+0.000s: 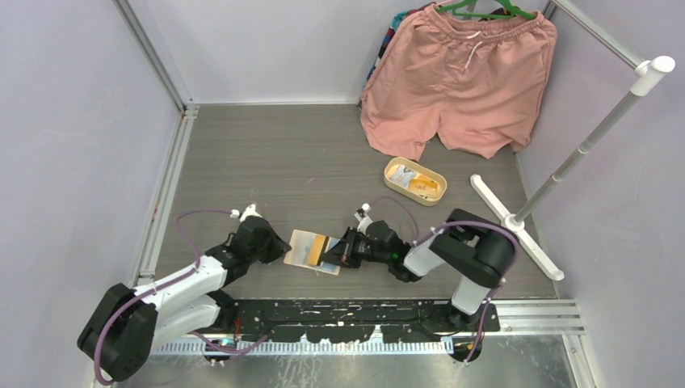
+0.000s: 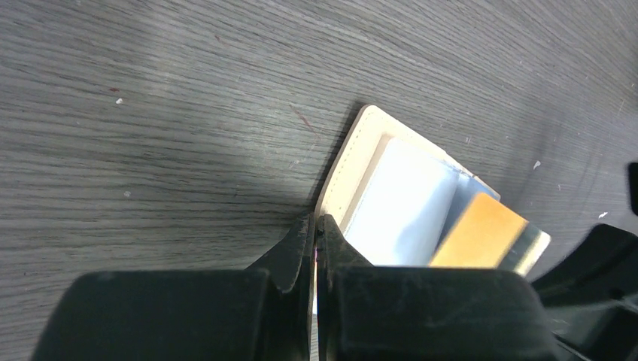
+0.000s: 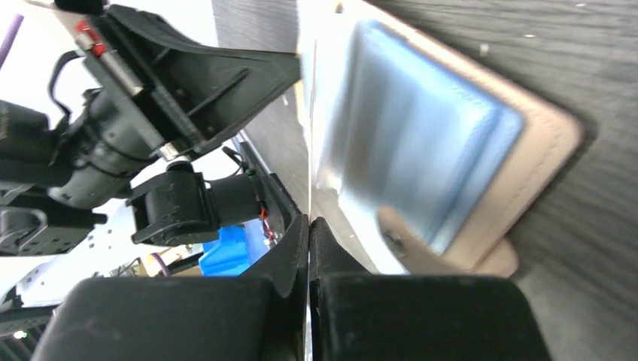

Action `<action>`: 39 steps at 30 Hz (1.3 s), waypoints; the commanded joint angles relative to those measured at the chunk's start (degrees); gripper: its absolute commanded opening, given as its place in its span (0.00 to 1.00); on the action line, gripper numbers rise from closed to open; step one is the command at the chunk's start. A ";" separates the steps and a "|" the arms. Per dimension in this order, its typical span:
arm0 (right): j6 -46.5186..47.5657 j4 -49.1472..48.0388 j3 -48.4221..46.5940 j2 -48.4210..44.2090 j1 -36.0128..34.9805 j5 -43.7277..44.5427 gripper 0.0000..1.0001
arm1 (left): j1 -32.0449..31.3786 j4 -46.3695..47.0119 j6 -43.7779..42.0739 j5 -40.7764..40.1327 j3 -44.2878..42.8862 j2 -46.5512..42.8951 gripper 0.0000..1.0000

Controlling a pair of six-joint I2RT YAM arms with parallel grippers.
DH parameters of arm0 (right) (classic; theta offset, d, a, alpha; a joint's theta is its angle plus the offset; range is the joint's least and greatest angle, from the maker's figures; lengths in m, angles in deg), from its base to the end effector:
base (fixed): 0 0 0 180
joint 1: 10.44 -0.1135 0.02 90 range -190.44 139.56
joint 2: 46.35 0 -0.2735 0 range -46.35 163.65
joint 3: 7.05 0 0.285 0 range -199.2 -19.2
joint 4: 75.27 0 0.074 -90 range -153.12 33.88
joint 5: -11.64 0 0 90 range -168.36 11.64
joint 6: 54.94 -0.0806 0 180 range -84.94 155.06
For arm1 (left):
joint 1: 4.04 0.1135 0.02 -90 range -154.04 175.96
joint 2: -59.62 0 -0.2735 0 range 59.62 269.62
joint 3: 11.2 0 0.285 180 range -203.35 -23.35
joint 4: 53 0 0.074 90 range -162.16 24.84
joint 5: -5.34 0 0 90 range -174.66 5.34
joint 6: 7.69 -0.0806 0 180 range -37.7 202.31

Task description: Take the credit cards out of the card holder

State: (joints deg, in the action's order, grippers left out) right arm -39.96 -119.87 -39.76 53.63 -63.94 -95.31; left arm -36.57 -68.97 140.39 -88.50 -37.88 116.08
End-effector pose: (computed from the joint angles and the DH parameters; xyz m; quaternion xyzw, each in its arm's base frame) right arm 0.1696 0.2688 0.0618 0.0734 0.8240 0.5471 0.1276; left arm 0.1918 -0.1159 0.0893 -0.2170 0.9001 -0.2458 0.2868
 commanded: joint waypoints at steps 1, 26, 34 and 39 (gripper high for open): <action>6.52 12.18 -0.85 -11.09 0.28 1.28 0.01 | -0.19 -5.07 -1.13 -0.21 1.60 1.58 0.00; 22.10 52.05 -11.80 -39.61 34.49 -10.70 0.01 | -0.19 -3.14 -1.84 0.11 -1.25 3.43 0.00; 23.41 53.30 -15.53 -34.74 48.69 -17.63 0.01 | -0.25 -4.27 -2.22 0.14 -1.89 2.99 0.00; 23.00 52.54 -16.83 -32.00 55.75 -20.32 0.01 | -0.24 -5.51 -2.80 0.15 -2.44 2.82 0.00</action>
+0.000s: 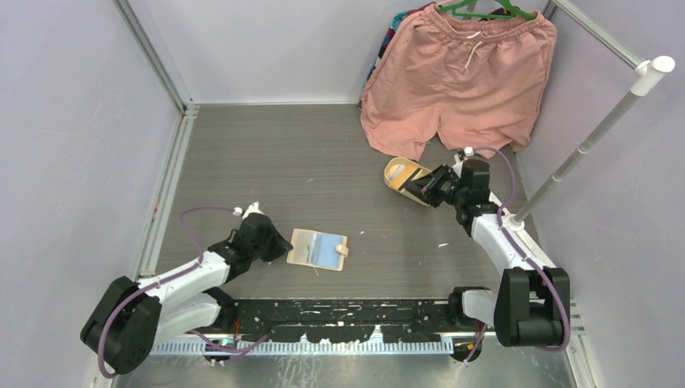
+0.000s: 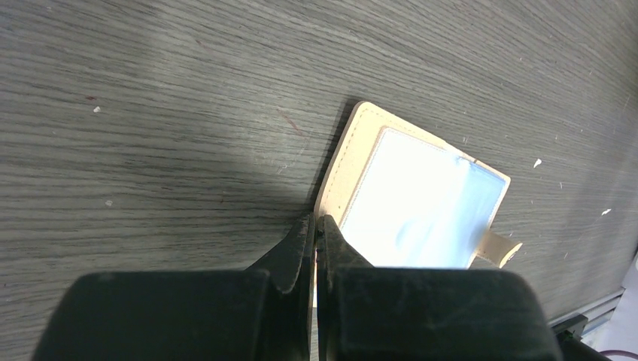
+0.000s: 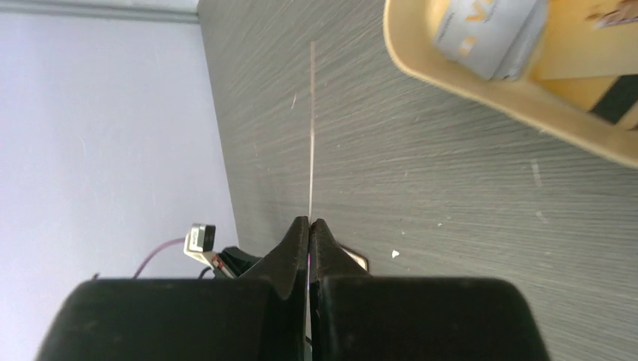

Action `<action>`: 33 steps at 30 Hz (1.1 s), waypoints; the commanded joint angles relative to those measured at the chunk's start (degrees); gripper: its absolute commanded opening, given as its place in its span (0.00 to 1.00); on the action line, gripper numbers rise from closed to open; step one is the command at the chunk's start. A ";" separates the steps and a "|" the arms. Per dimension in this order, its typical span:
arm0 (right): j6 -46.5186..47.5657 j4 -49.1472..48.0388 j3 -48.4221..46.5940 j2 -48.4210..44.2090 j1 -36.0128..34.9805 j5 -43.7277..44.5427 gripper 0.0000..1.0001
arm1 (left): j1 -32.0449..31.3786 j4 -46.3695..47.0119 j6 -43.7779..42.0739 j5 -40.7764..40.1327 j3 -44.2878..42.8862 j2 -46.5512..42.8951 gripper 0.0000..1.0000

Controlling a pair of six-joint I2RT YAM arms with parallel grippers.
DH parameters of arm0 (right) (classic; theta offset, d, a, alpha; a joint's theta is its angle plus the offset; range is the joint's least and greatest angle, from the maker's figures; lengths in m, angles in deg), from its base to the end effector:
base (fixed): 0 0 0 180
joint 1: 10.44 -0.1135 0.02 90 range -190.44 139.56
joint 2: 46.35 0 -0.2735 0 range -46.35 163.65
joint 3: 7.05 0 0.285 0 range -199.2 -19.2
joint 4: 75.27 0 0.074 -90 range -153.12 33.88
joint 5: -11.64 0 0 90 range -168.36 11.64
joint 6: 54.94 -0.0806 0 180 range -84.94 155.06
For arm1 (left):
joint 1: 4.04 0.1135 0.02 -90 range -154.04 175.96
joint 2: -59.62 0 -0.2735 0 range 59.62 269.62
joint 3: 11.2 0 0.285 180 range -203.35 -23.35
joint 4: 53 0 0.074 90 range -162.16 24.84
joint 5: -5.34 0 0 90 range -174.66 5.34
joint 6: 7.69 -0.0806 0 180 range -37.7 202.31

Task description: Take the credit cards out of the card holder

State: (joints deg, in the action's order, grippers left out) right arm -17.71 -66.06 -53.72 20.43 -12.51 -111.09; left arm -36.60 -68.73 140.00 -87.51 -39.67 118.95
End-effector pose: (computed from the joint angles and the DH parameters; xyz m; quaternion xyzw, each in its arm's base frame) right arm 0.3017 0.0545 0.1974 0.2259 0.8093 0.4390 0.3182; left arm 0.1971 -0.1211 0.0903 -0.2110 0.9046 -0.2457 0.2772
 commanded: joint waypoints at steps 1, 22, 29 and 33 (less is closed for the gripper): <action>0.70 -1.35 -2.91 1.60 5.56 -4.83 0.01 | -0.20 -5.78 -2.41 -0.92 -0.58 -0.09 0.00; -15.71 -23.28 2.78 17.34 13.80 -11.97 0.01 | -0.23 -3.79 -2.23 -0.59 -1.09 3.82 0.00; -19.53 -27.21 3.40 21.75 14.88 -11.82 0.01 | -0.25 -3.35 -2.23 -0.22 -1.17 4.89 0.00; -20.53 -27.79 3.33 23.15 15.12 -11.54 0.01 | -0.21 -3.35 -2.47 -0.22 -1.38 5.28 0.00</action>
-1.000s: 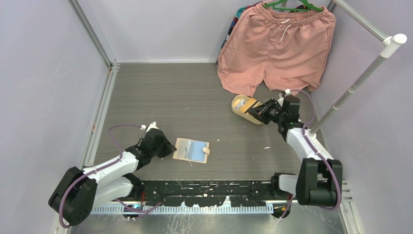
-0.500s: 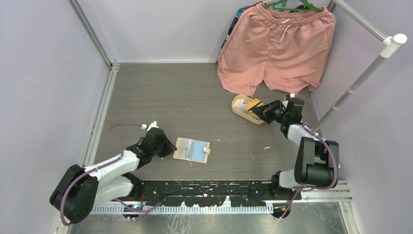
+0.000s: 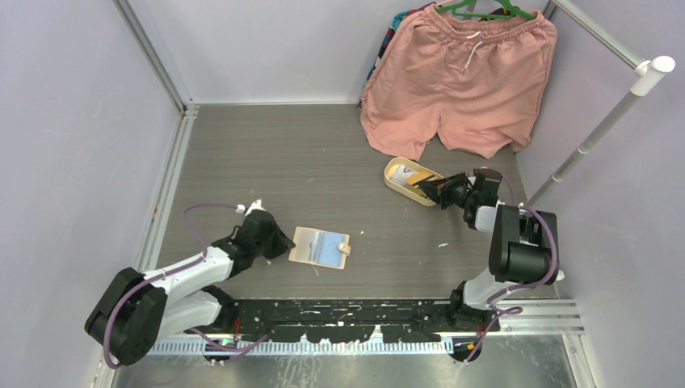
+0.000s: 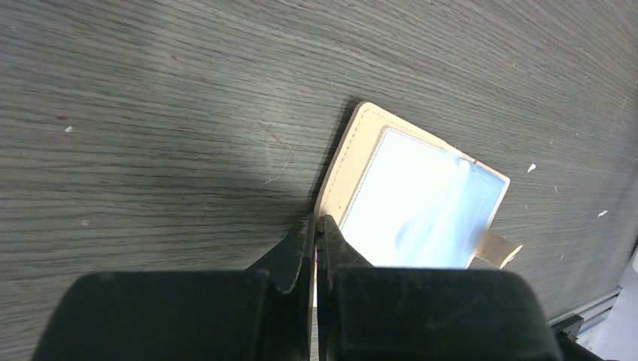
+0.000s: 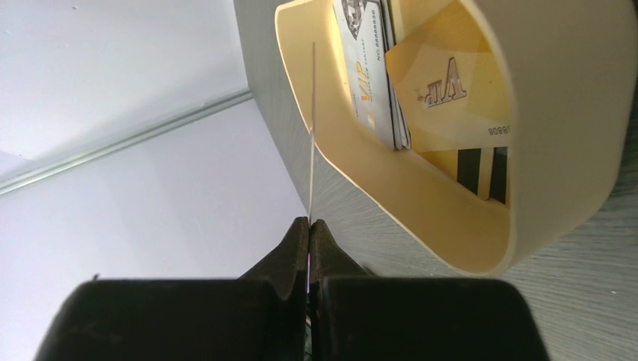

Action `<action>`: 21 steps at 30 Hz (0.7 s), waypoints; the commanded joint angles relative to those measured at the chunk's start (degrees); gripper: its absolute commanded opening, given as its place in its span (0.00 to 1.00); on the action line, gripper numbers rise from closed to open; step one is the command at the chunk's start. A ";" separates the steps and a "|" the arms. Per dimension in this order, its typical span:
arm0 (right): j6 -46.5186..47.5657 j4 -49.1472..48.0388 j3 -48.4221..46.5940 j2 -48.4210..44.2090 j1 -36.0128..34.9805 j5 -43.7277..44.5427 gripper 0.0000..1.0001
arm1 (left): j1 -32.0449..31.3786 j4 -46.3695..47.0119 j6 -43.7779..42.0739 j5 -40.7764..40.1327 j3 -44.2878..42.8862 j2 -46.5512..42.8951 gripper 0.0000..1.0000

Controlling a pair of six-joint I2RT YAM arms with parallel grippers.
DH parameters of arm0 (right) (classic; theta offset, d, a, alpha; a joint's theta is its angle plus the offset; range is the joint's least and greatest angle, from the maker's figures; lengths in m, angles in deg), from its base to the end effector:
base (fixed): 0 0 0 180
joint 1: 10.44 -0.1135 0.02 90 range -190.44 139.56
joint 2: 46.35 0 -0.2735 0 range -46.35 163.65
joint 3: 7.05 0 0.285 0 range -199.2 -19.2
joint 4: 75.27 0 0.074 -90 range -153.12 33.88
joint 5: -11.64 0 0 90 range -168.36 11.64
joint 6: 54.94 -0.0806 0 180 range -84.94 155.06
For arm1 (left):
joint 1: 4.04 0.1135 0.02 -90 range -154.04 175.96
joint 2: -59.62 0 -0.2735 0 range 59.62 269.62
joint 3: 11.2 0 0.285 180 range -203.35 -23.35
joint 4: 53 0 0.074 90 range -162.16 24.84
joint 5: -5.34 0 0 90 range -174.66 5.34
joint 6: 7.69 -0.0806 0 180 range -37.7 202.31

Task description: Take the credit cards out of the card holder

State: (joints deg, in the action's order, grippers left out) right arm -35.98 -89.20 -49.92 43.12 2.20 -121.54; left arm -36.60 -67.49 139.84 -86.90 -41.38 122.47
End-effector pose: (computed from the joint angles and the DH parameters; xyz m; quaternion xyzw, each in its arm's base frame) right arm 0.3292 -0.0173 0.1082 0.4127 0.7256 0.4994 0.2318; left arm 0.2041 -0.1266 0.0897 -0.2082 0.9072 -0.2455 0.2709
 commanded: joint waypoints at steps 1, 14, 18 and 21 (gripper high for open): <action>-2.40 -4.63 -0.55 0.83 0.47 -0.99 0.01 | -0.20 -4.55 -2.34 -0.77 0.21 1.82 0.00; 1.79 5.31 -2.33 1.72 1.82 0.97 0.01 | -0.24 -4.49 -2.78 -0.31 -0.58 3.05 0.00; 7.83 15.54 -5.21 -1.21 1.97 3.09 0.01 | -0.19 -4.31 -2.70 -0.23 -0.46 3.12 0.00; 12.66 23.28 -7.93 -2.84 1.95 5.45 0.01 | -0.19 -3.95 -2.61 -0.05 -0.27 3.32 0.00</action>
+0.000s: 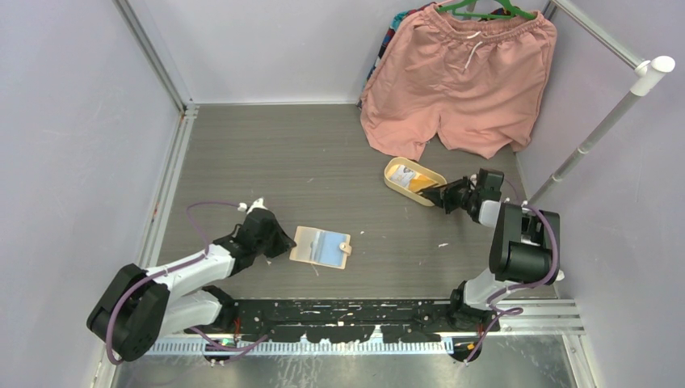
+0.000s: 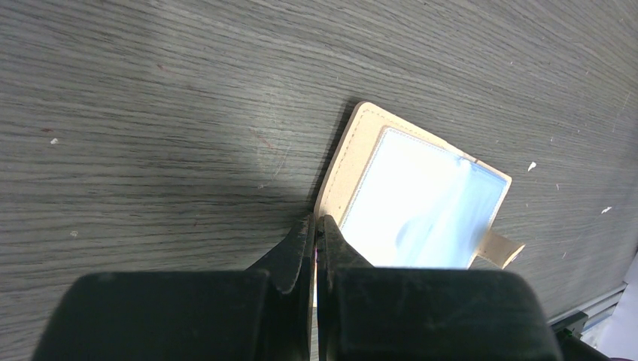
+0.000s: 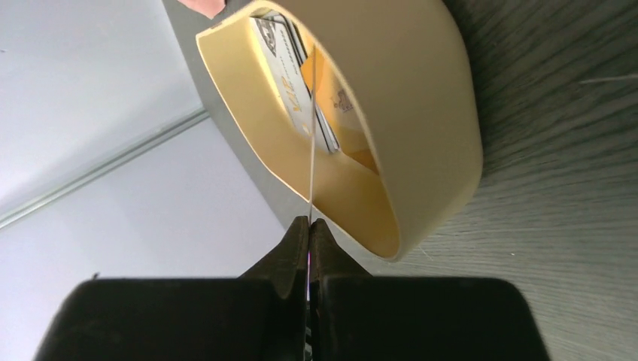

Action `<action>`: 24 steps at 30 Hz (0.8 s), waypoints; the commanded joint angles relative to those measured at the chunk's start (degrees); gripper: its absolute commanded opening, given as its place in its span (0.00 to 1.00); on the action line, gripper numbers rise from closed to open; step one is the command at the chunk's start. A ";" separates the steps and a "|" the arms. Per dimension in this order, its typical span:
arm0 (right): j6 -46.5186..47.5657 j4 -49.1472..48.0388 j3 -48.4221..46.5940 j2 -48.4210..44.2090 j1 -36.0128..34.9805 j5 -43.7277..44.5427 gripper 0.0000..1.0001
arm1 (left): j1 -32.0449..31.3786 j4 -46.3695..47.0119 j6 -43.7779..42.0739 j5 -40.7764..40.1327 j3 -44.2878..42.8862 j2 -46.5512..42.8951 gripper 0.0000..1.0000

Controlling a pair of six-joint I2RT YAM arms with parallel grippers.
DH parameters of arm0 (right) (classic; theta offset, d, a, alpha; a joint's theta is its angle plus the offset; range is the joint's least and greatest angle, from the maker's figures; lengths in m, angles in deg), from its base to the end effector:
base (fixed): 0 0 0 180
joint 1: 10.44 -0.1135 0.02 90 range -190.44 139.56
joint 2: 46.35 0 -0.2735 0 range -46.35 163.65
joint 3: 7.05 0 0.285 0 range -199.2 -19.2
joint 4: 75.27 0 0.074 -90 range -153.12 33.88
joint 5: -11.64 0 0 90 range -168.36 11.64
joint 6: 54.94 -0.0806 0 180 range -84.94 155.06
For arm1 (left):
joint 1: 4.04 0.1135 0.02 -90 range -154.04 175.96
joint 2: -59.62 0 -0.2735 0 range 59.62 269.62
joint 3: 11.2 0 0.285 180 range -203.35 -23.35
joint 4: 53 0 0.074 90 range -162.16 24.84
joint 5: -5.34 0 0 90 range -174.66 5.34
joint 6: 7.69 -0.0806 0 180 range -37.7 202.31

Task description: Take the credit cards out of the card holder

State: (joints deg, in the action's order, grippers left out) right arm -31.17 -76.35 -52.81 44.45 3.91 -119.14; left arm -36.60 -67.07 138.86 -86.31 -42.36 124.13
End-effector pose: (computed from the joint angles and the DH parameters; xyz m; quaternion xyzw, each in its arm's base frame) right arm 0.3254 -0.0289 0.0916 0.4539 0.7462 0.4487 0.1894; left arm 0.2077 -0.1299 0.0899 -0.1987 0.9102 -0.2452 0.2681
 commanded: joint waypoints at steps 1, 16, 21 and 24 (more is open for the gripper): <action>8.91 12.13 -5.71 -4.18 0.26 3.42 0.02 | -0.22 -4.23 -1.62 -0.57 0.72 1.80 0.00; 16.76 24.22 -10.60 -2.49 0.24 12.24 0.02 | -0.23 -2.26 -1.88 0.92 1.13 3.51 0.00; 19.17 25.98 -11.86 -1.48 0.24 14.43 0.02 | -0.19 -2.13 -2.48 1.21 0.95 4.36 0.00; 19.85 26.56 -12.46 -0.89 0.25 15.15 0.02 | -0.23 -1.73 -2.64 1.38 0.90 5.06 0.00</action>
State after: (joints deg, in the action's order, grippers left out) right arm -13.95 -51.43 -62.99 42.90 3.93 -107.40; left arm -36.60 -63.38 138.77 -84.43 -42.47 126.68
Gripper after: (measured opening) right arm 0.035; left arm 0.007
